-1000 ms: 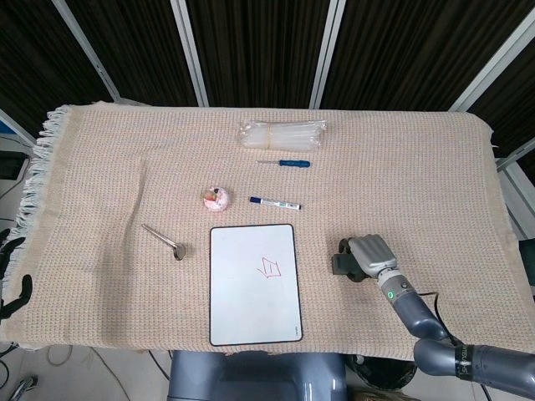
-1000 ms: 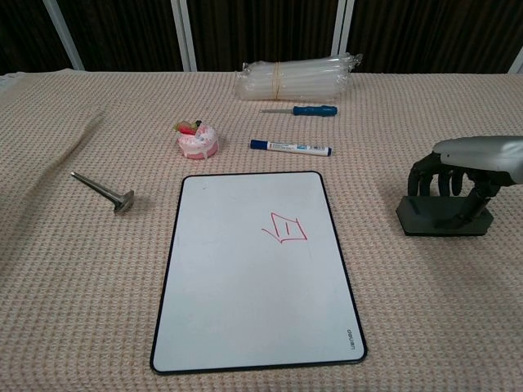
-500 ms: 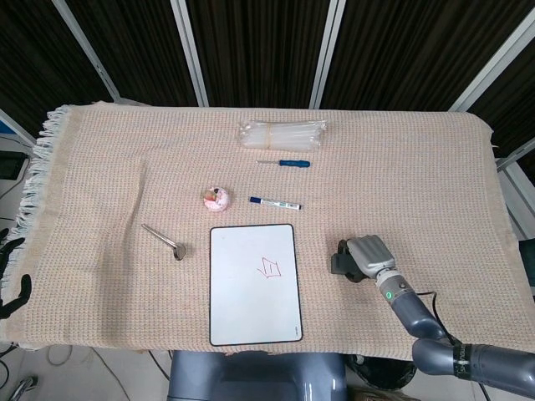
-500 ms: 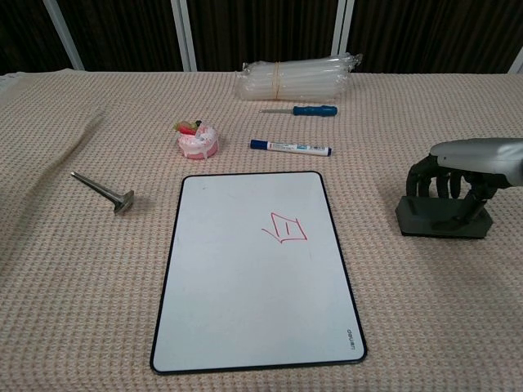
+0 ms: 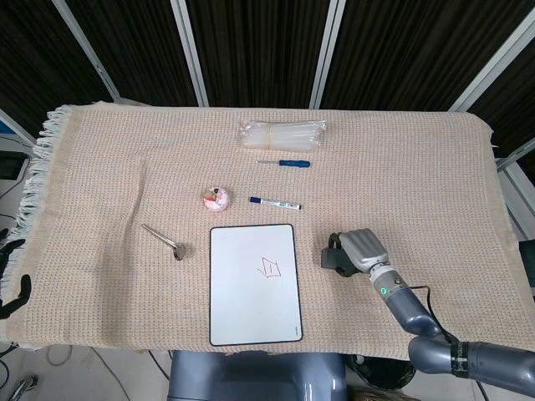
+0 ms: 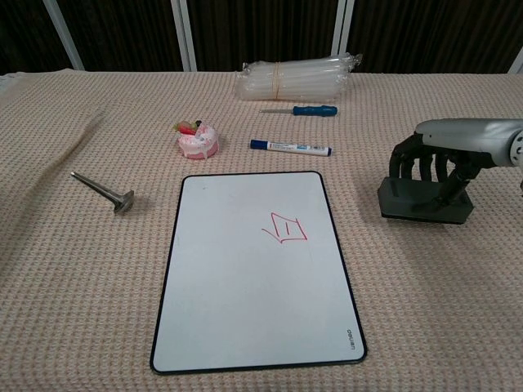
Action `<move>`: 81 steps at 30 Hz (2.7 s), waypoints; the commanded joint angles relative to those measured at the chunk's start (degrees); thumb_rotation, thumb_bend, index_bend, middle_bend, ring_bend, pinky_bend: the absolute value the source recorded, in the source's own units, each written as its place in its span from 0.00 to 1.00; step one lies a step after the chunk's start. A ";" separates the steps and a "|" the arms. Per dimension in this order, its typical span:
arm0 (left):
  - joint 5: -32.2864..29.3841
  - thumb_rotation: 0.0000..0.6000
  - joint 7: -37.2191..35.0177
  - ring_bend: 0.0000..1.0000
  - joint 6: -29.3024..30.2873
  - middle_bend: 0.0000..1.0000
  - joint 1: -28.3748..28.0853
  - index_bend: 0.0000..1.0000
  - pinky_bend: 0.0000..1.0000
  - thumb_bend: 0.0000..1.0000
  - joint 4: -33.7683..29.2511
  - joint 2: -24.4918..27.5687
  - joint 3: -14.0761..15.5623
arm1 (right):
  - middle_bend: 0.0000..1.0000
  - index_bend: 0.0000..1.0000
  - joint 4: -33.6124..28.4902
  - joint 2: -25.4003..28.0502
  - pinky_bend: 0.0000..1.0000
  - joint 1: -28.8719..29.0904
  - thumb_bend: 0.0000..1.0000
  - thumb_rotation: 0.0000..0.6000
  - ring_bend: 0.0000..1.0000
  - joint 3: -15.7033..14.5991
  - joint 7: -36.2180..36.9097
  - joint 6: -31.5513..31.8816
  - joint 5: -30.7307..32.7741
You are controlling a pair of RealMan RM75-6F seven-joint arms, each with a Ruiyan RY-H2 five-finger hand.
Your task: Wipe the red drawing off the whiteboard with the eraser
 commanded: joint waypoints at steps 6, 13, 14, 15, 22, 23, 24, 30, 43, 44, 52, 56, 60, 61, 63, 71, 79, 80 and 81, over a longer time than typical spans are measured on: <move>-0.06 1.00 -0.12 0.00 -0.04 0.02 0.02 0.19 0.00 0.48 -0.06 0.03 -0.01 | 0.53 0.53 0.74 -2.19 0.47 3.16 0.39 1.00 0.56 2.44 0.75 -2.50 1.30; -0.08 1.00 -0.49 0.00 -0.04 0.02 0.07 0.19 0.00 0.48 -0.15 0.23 -0.03 | 0.53 0.53 2.72 -6.60 0.47 7.25 0.39 1.00 0.56 3.34 -2.84 -3.33 4.53; -0.08 1.00 -0.53 0.00 -0.05 0.02 0.06 0.19 0.00 0.48 -0.16 0.24 -0.04 | 0.53 0.53 3.09 -7.29 0.47 7.81 0.39 1.00 0.56 3.46 -3.41 -3.24 5.12; -0.10 1.00 -0.57 0.00 -0.09 0.02 0.06 0.19 0.00 0.48 -0.17 0.26 -0.04 | 0.53 0.53 3.45 -8.04 0.47 8.47 0.39 1.00 0.56 3.62 -4.04 -3.19 5.69; -0.19 1.00 -0.53 0.00 -0.53 0.02 -0.10 0.19 0.00 0.48 -0.25 0.27 0.04 | 0.53 0.53 5.32 -12.44 0.47 12.96 0.39 1.00 0.56 4.67 -8.85 -2.22 10.85; -0.20 1.00 -0.51 0.00 -0.56 0.02 -0.10 0.19 0.00 0.48 -0.25 0.26 0.06 | 0.53 0.53 5.51 -12.99 0.47 13.53 0.39 1.00 0.56 4.78 -9.44 -2.06 11.54; -0.23 1.00 -0.53 0.00 -0.59 0.02 -0.11 0.19 0.00 0.48 -0.26 0.27 0.05 | 0.53 0.53 5.71 -13.61 0.47 14.16 0.39 1.00 0.56 4.91 -10.04 -1.94 12.13; -0.41 1.00 -1.00 0.00 -0.65 0.02 -0.13 0.19 0.00 0.48 -0.44 0.51 -0.10 | 0.53 0.53 7.39 -16.88 0.47 17.21 0.39 1.00 0.56 5.61 -12.97 -0.71 15.17; 0.61 1.00 0.84 0.00 0.37 0.02 -0.16 0.19 0.00 0.49 0.82 -0.23 -0.03 | 0.54 0.53 9.43 -21.65 0.47 20.29 0.39 1.00 0.57 4.46 -16.87 1.12 19.19; 0.67 1.00 0.99 0.00 0.37 0.02 -0.17 0.19 0.00 0.49 0.84 -0.25 0.00 | 0.54 0.53 9.27 -21.66 0.47 20.25 0.40 1.00 0.57 4.25 -16.91 1.17 19.07; 0.99 1.00 1.31 0.00 0.57 0.02 -0.17 0.19 0.00 0.49 0.92 -0.50 0.08 | 0.54 0.53 4.91 -19.96 0.47 18.81 0.40 1.00 0.57 2.13 -16.67 2.50 16.93; 1.03 1.00 1.35 0.00 0.65 0.02 -0.15 0.19 0.00 0.49 0.98 -0.56 0.09 | 0.54 0.53 2.01 -18.88 0.47 17.77 0.39 1.00 0.57 1.11 -16.10 3.23 15.56; 0.99 1.00 1.46 0.00 0.69 0.02 -0.14 0.19 0.00 0.49 1.00 -0.58 0.05 | 0.54 0.53 -0.45 -18.31 0.47 16.74 0.39 1.00 0.57 -0.23 -15.84 4.08 14.03; 0.96 1.00 1.48 0.00 0.69 0.02 -0.15 0.19 0.00 0.49 1.02 -0.59 0.03 | 0.54 0.53 -1.17 -18.22 0.47 16.40 0.40 1.00 0.57 -0.77 -15.82 4.34 13.52; 0.94 1.00 1.51 0.00 0.69 0.02 -0.16 0.19 0.00 0.49 1.01 -0.61 0.01 | 0.54 0.53 -2.03 -18.14 0.47 15.91 0.40 1.00 0.57 -1.42 -15.70 4.72 12.73; 0.96 1.00 1.69 0.00 0.68 0.02 -0.17 0.19 0.00 0.49 1.07 -0.67 0.04 | 0.54 0.54 -2.85 -18.30 0.47 14.31 0.40 1.00 0.57 -2.53 -14.30 5.26 9.82; 0.85 1.00 1.64 0.00 0.70 0.02 -0.17 0.19 0.00 0.49 0.97 -0.64 -0.04 | 0.54 0.54 1.58 -19.71 0.47 14.26 0.40 1.00 0.57 -0.60 -12.85 4.78 10.41; 0.85 1.00 1.62 0.00 0.70 0.02 -0.17 0.19 0.00 0.49 0.96 -0.62 -0.05 | 0.54 0.54 2.41 -20.00 0.47 14.32 0.39 1.00 0.57 -0.36 -12.74 4.58 10.65; 0.88 1.00 1.62 0.00 0.71 0.02 -0.17 0.19 0.00 0.49 0.95 -0.61 -0.04 | 0.54 0.54 3.36 -20.32 0.47 14.36 0.40 1.00 0.57 -0.04 -12.57 4.47 10.94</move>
